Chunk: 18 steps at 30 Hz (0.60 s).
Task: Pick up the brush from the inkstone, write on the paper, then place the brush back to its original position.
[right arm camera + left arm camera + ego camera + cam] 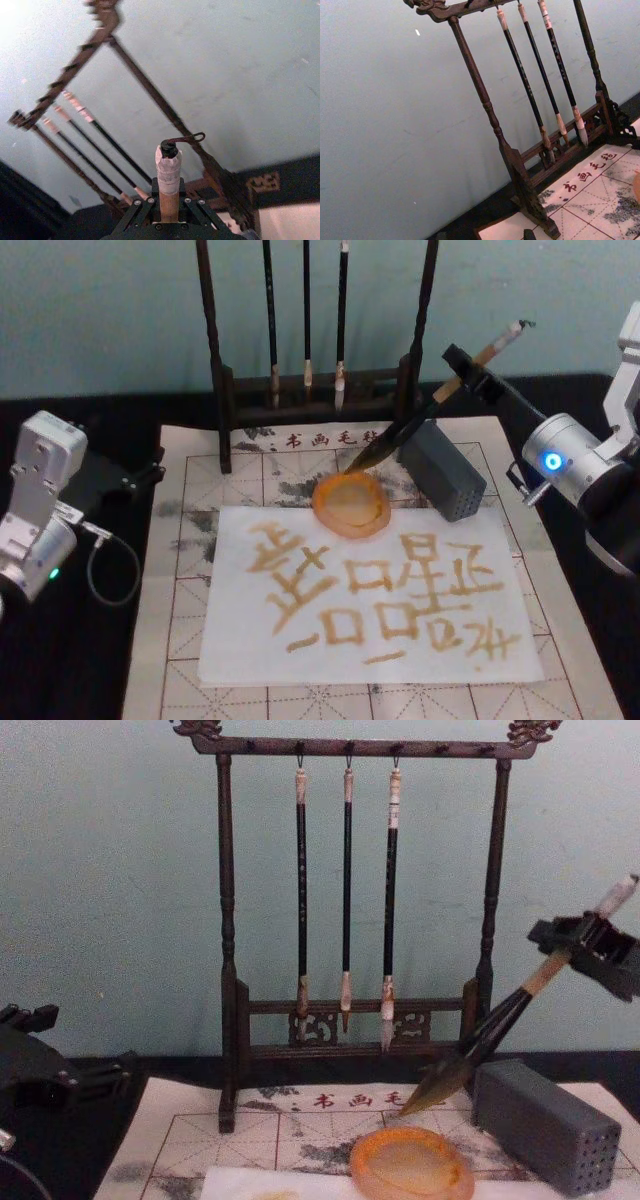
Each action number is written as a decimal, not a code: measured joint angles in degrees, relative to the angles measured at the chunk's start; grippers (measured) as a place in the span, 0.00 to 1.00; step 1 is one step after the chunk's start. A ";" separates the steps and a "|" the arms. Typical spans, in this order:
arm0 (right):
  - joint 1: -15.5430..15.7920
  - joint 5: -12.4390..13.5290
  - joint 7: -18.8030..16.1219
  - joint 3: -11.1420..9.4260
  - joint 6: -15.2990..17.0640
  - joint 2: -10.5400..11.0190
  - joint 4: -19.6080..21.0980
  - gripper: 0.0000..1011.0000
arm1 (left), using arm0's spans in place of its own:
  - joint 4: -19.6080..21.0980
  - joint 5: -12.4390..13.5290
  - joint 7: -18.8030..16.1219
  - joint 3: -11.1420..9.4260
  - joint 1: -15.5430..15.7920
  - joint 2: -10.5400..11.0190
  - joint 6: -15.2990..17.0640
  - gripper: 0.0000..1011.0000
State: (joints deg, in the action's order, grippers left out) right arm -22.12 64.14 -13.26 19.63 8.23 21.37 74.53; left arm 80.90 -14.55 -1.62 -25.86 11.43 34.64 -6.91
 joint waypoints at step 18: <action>0.91 -13.45 -8.95 4.10 -7.43 5.40 5.06 0.18 | 0.00 0.00 0.00 0.00 0.00 0.00 0.00 0.99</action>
State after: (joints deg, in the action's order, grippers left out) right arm -21.21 50.69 -22.22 23.73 0.80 26.77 79.59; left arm 80.90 -14.55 -1.62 -25.86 11.43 34.65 -6.91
